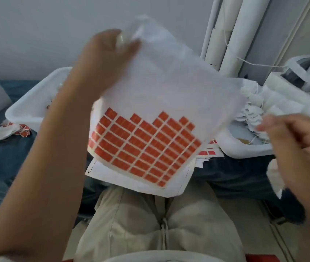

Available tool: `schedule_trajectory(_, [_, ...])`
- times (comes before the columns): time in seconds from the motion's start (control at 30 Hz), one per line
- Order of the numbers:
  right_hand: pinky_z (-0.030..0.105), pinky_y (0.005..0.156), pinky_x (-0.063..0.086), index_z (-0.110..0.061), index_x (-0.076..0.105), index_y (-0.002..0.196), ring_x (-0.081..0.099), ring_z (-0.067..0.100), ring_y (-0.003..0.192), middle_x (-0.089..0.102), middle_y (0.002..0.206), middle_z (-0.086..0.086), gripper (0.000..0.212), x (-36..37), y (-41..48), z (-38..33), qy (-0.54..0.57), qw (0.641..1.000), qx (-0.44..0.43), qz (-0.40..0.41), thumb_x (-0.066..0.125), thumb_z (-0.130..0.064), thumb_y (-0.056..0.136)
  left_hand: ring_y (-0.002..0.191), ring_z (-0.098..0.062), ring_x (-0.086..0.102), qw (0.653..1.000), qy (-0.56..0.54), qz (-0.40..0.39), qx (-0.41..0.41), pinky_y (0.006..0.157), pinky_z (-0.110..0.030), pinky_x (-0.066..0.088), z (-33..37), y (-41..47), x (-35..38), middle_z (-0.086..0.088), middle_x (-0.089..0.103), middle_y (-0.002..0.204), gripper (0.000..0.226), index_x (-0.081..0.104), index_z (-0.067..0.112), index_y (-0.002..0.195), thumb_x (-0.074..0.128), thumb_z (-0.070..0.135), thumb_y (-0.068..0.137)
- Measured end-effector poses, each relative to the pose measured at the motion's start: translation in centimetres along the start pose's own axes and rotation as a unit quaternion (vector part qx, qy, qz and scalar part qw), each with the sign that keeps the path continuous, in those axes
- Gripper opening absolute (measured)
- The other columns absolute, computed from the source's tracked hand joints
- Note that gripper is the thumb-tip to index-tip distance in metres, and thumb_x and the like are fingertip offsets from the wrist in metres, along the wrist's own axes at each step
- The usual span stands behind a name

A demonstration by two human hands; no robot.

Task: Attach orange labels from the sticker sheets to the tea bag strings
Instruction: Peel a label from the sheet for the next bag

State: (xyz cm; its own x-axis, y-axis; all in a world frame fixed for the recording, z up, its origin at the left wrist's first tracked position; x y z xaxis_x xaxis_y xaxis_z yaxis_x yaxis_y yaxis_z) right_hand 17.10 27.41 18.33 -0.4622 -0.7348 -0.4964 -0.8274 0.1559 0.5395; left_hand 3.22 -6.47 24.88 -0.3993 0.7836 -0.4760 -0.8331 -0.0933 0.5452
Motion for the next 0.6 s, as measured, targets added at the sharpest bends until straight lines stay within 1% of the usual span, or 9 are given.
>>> schedule_trajectory(0.07, [0.019,0.048,0.046,-0.055,0.075,0.097,0.070,0.008,0.072,0.071,0.081,-0.012,0.062,0.9,0.4,0.4,-0.077,0.976,0.060,-0.193,0.034,-0.099,0.081,0.058,-0.007,0.054,0.995,-0.024,0.039,-0.090,0.061,-0.030,0.045,-2.3,0.1,-0.7,0.011,0.059,0.066,0.037,0.064,0.021,0.079,0.057,0.055,0.092])
schedule_trajectory(0.13, [0.019,0.069,0.054,-0.056,0.076,0.097,0.070,-0.003,0.086,0.074,0.097,-0.027,0.075,3.1,0.6,1.5,-0.107,0.904,0.126,-0.393,0.031,-0.108,0.066,0.049,0.000,0.051,0.981,-0.008,0.077,-0.176,0.056,-0.029,0.039,-4.1,-0.7,-0.4,0.013,0.058,0.058,0.037,0.061,0.019,0.076,0.050,0.052,0.090])
schedule_trajectory(0.2, [0.027,0.090,0.057,-0.055,0.076,0.109,0.068,-0.009,0.101,0.070,0.114,-0.036,0.070,6.0,0.6,3.4,-0.025,0.857,0.171,-0.485,0.044,-0.103,0.069,0.060,-0.006,0.056,0.964,-0.011,0.102,-0.246,0.055,-0.032,0.034,-5.9,-2.0,0.5,0.009,0.061,0.067,0.036,0.060,0.017,0.079,0.045,0.048,0.090])
schedule_trajectory(0.27, [0.036,0.091,0.061,-0.052,0.070,0.126,0.070,-0.001,0.106,0.069,0.126,-0.032,0.062,9.1,0.3,5.3,0.042,0.843,0.211,-0.494,0.055,-0.090,0.080,0.074,-0.016,0.057,0.948,-0.032,0.112,-0.295,0.057,-0.032,0.035,-7.7,-3.4,1.5,0.003,0.060,0.081,0.032,0.062,0.017,0.088,0.045,0.044,0.094])
schedule_trajectory(0.3, [0.035,0.082,0.062,-0.047,0.068,0.132,0.073,0.004,0.098,0.070,0.123,-0.030,0.061,10.2,0.1,6.1,0.052,0.838,0.235,-0.490,0.058,-0.083,0.083,0.078,-0.018,0.057,0.941,-0.046,0.112,-0.315,0.060,-0.032,0.038,-8.5,-4.0,2.0,0.002,0.060,0.085,0.032,0.064,0.016,0.097,0.046,0.043,0.096])
schedule_trajectory(0.4, [0.019,0.047,0.044,-0.035,0.066,0.135,0.056,0.002,0.050,0.068,0.074,-0.030,0.053,12.2,-0.4,8.1,0.092,0.822,0.289,-0.482,0.062,-0.066,0.093,0.081,-0.016,0.059,0.926,-0.067,0.112,-0.354,0.063,-0.031,0.045,-9.6,-5.3,2.9,0.007,0.062,0.094,0.041,0.061,0.020,0.125,0.046,0.049,0.099])
schedule_trajectory(0.47, [0.014,0.043,0.038,-0.039,0.067,0.127,0.052,0.000,0.049,0.062,0.062,-0.034,0.040,12.5,-0.4,9.0,0.082,0.834,0.314,-0.447,0.065,-0.063,0.095,0.083,-0.012,0.061,0.924,-0.085,0.111,-0.356,0.059,-0.029,0.043,-9.9,-5.7,3.1,0.008,0.066,0.098,0.045,0.061,0.019,0.126,0.046,0.048,0.095])
schedule_trajectory(0.53, [0.017,0.047,0.043,-0.040,0.073,0.109,0.059,0.000,0.061,0.069,0.076,-0.029,0.033,12.2,-0.2,9.8,0.020,0.857,0.311,-0.411,0.066,-0.067,0.091,0.092,-0.016,0.067,0.934,-0.076,0.111,-0.329,0.064,-0.030,0.046,-10.2,-5.5,3.2,0.003,0.070,0.109,0.045,0.061,0.019,0.129,0.051,0.046,0.094])
schedule_trajectory(0.6, [0.017,0.045,0.042,-0.037,0.078,0.097,0.060,-0.003,0.054,0.075,0.085,-0.020,0.029,12.1,0.0,10.6,0.025,0.865,0.311,-0.392,0.068,-0.063,0.093,0.118,-0.023,0.062,0.957,0.020,0.109,-0.266,0.088,-0.035,0.051,-9.9,-5.6,3.3,-0.002,0.062,0.132,0.058,0.049,0.017,0.146,0.063,0.041,0.095])
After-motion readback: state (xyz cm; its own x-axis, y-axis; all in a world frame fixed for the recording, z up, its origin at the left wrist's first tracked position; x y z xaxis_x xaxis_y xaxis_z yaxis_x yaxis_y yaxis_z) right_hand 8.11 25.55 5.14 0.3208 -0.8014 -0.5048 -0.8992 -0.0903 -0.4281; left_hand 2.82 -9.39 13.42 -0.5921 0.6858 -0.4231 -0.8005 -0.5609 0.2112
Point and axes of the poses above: each hand's wrist, its own y-axis towards the middle knuckle, its own x-axis out of the palm, z = x × y, the point moved 1 cm from there along y, towards the middle knuckle
